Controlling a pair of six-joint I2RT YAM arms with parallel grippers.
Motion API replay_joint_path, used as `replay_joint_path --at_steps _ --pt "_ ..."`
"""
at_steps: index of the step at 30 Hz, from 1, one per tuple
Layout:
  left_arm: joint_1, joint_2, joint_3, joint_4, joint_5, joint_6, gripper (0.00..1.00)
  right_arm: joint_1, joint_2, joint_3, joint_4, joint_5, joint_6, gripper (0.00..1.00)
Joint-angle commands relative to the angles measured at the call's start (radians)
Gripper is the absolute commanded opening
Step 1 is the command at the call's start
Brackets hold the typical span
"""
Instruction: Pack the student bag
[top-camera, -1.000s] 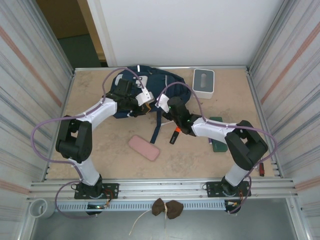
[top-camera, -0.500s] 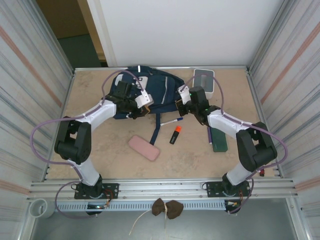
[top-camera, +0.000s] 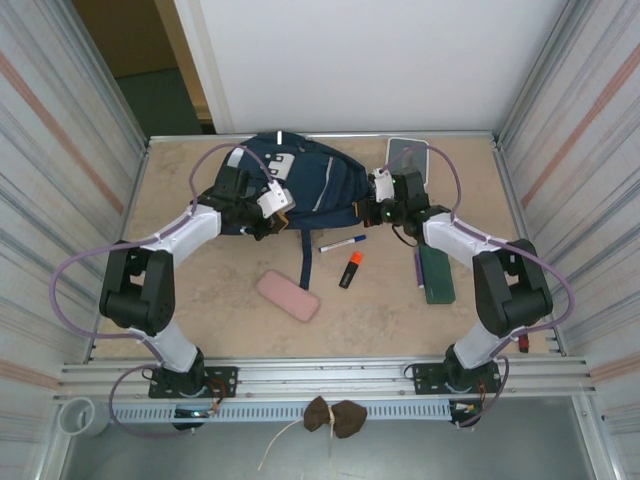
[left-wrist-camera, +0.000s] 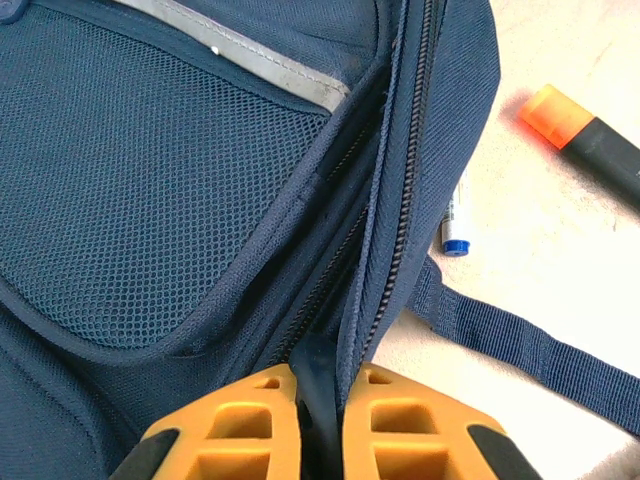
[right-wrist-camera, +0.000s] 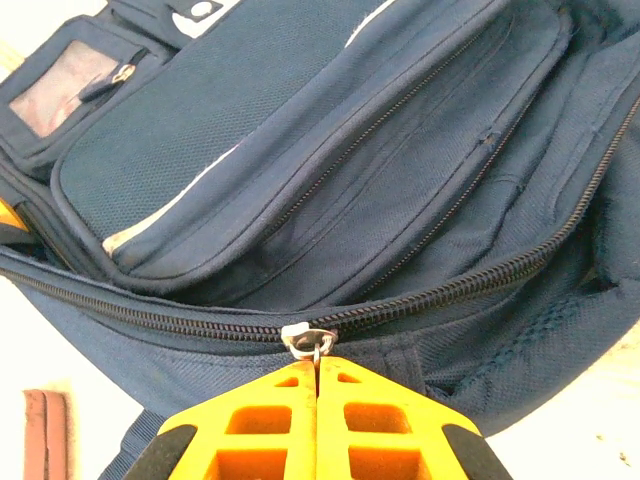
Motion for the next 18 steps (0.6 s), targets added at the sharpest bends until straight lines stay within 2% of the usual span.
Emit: replay_joint_path --at_steps 1,5,18 --pt "0.000 -0.031 0.006 0.033 0.039 -0.007 0.00 -0.004 0.046 0.009 0.040 -0.034 0.056 0.00" --pt "-0.007 -0.028 0.011 0.034 0.051 -0.008 0.00 -0.002 0.073 -0.020 0.119 -0.039 0.074 0.00" --pt "-0.016 -0.026 0.018 0.034 0.063 -0.013 0.00 0.013 0.100 -0.113 0.314 -0.016 0.107 0.12"
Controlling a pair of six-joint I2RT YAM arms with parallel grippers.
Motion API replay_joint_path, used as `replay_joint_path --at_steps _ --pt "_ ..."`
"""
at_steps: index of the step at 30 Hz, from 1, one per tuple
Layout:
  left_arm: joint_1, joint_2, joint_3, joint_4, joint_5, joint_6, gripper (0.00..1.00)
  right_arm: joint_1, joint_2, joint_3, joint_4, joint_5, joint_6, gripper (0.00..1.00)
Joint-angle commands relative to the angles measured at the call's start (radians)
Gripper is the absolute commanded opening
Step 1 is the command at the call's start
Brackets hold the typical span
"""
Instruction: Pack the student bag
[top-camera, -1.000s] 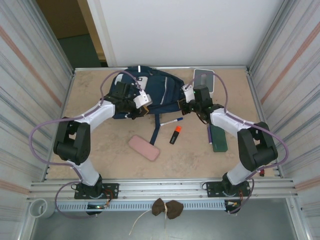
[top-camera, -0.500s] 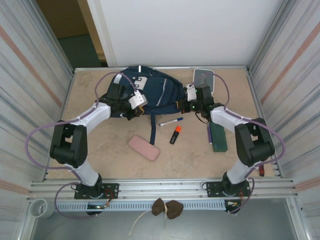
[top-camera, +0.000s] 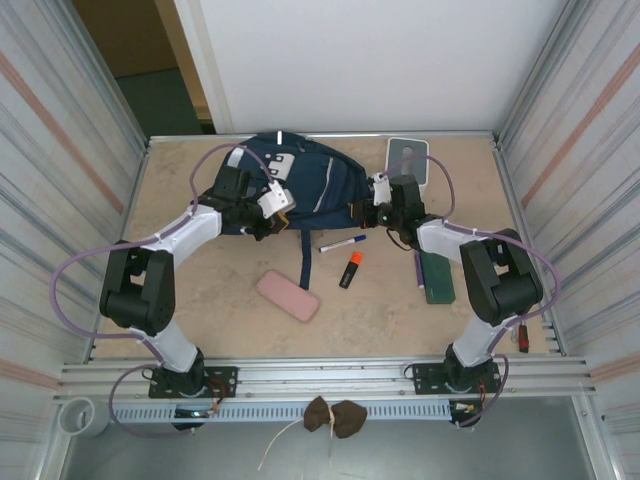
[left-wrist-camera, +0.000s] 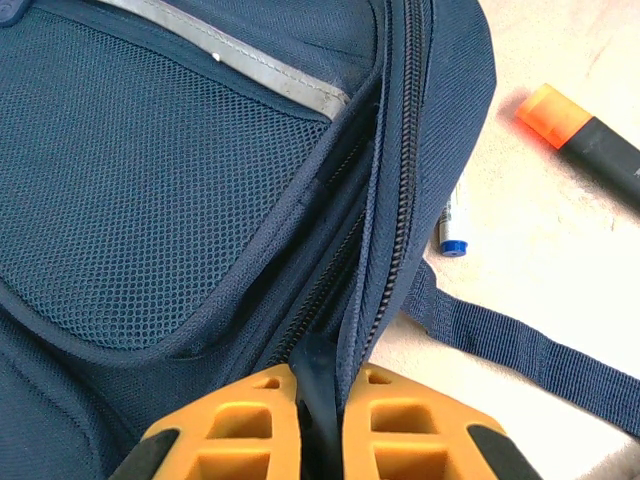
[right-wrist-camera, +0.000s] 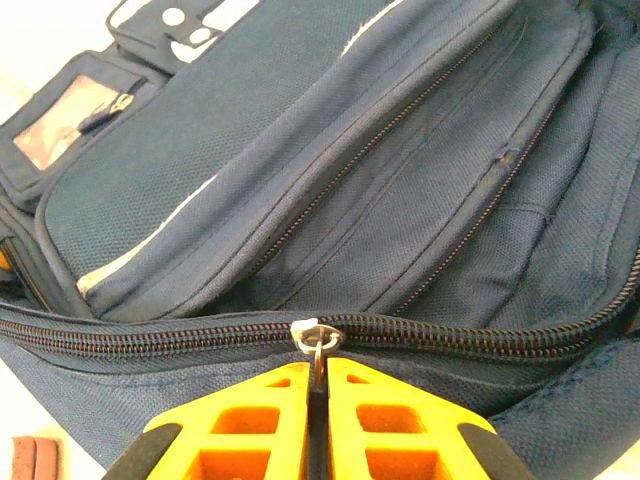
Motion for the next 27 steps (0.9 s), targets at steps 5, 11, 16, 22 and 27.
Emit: replay_joint_path --at_steps 5,11,16,22,27 --pt "-0.008 -0.028 0.015 0.035 0.064 -0.012 0.00 0.021 0.024 -0.062 0.096 0.037 0.021 0.15" --pt "-0.008 -0.032 0.013 0.038 0.064 -0.014 0.00 0.023 0.027 -0.092 0.135 0.048 0.020 0.17" --pt "-0.008 -0.029 0.012 0.040 0.062 -0.014 0.00 0.029 0.031 -0.101 0.165 0.042 0.017 0.14" --pt "0.005 -0.035 -0.005 0.034 -0.006 -0.007 0.00 0.023 -0.009 -0.109 0.138 0.117 0.007 0.00" --pt "0.033 -0.030 -0.026 0.030 -0.137 -0.014 0.00 0.023 -0.031 -0.072 0.034 0.204 0.014 0.00"
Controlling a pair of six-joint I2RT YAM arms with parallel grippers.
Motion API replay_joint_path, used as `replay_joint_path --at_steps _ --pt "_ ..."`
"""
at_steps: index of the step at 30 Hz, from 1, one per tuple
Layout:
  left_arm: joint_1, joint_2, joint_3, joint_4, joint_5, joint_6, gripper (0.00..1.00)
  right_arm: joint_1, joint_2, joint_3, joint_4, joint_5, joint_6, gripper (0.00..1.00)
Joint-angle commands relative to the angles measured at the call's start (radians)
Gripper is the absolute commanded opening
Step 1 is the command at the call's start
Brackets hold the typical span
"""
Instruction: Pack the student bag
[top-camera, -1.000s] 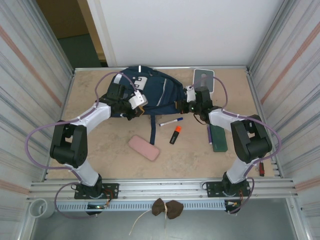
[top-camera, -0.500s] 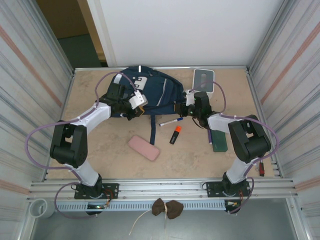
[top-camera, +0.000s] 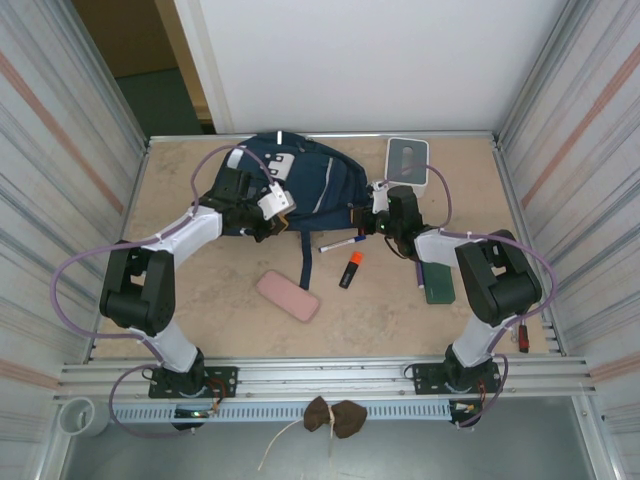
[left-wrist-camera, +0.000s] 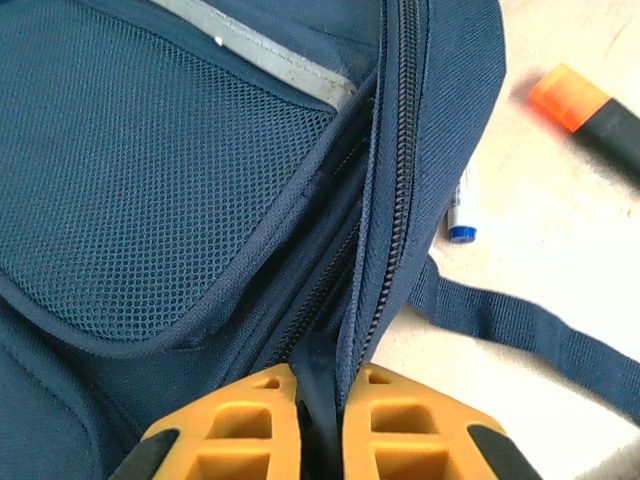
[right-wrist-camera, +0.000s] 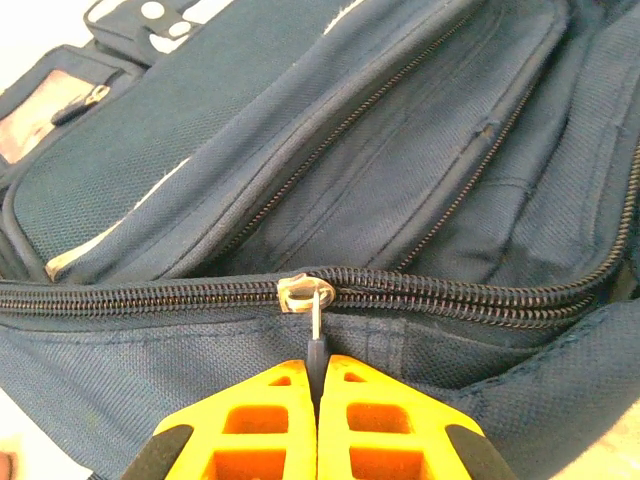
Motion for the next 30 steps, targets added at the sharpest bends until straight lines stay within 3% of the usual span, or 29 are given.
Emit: replay_joint_path --at_steps 1,4,10,16,25,30 --pt "0.032 -0.026 -0.013 0.030 -0.126 -0.015 0.00 -0.006 -0.031 0.024 -0.096 0.119 0.015 0.00" --pt "0.031 -0.018 -0.003 0.013 -0.154 -0.021 0.02 0.013 -0.037 0.031 -0.097 0.104 0.019 0.00" --pt "-0.029 -0.048 0.008 -0.010 -0.096 -0.012 0.38 0.065 -0.079 0.023 -0.069 0.072 0.045 0.00" --pt "-0.124 -0.060 0.030 0.017 -0.121 -0.005 0.57 0.095 -0.121 0.022 -0.062 0.047 0.084 0.00" --pt "-0.236 0.096 0.153 0.045 -0.093 -0.006 0.62 0.121 -0.149 0.029 -0.033 0.004 0.138 0.00" --pt "-0.245 0.166 0.188 0.058 -0.067 -0.012 0.53 0.125 -0.166 0.023 -0.028 -0.015 0.154 0.00"
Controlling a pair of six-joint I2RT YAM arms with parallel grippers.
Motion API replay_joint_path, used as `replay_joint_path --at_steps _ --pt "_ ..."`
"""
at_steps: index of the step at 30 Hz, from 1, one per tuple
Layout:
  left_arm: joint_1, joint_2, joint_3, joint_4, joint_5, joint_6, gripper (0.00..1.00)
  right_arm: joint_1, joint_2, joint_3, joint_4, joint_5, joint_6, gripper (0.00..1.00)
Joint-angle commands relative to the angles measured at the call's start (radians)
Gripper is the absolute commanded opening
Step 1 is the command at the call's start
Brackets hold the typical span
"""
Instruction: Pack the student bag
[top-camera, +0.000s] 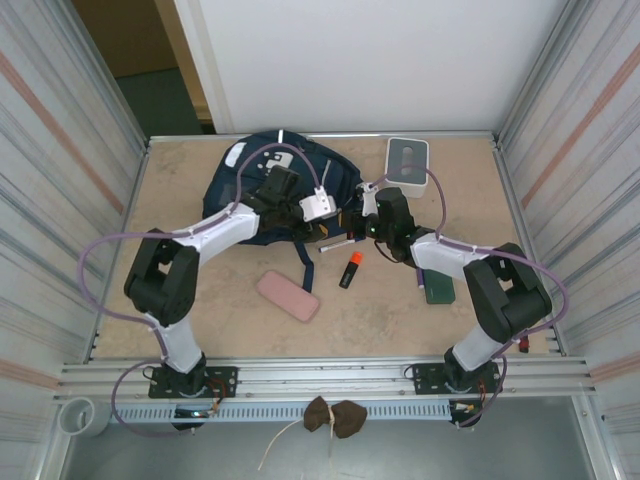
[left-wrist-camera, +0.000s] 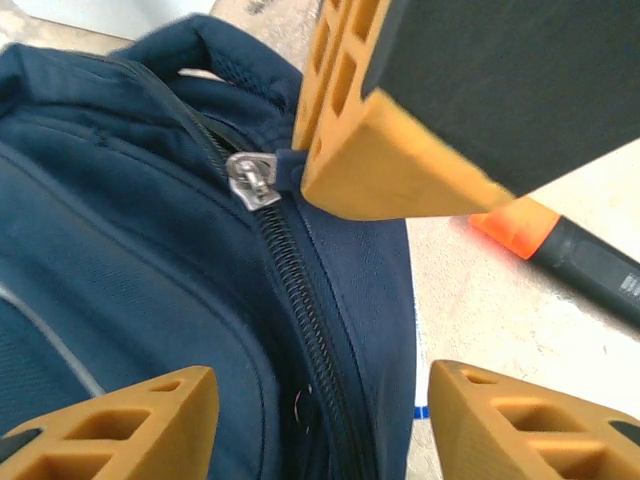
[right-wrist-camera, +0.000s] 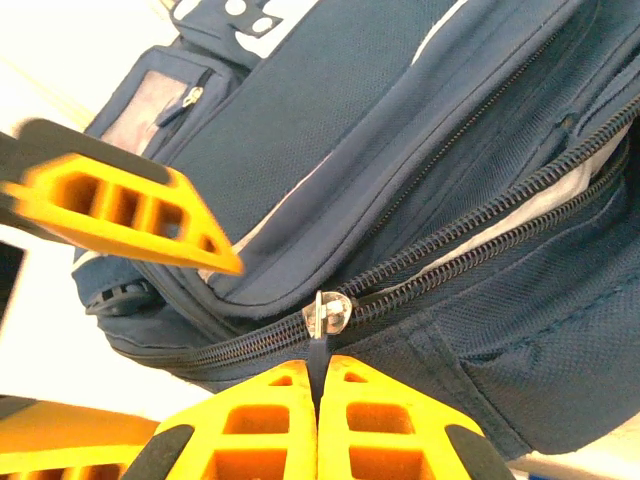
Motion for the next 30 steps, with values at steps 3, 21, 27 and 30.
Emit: replay_joint_path --at_steps 3,21,27,30 --pt "0.017 0.015 0.012 0.041 0.035 -0.012 0.31 0.004 -0.070 0.005 0.041 -0.029 0.016 0.00" --pt "0.251 -0.209 -0.248 0.132 0.101 -0.032 0.20 -0.010 -0.033 0.087 -0.149 0.125 -0.116 0.00" --pt "0.148 -0.250 -0.223 0.107 0.086 -0.067 0.56 0.028 -0.033 0.123 -0.121 0.080 -0.074 0.00" --pt "0.099 -0.223 -0.185 0.101 0.091 -0.100 0.60 0.042 -0.043 0.128 -0.105 0.065 -0.055 0.00"
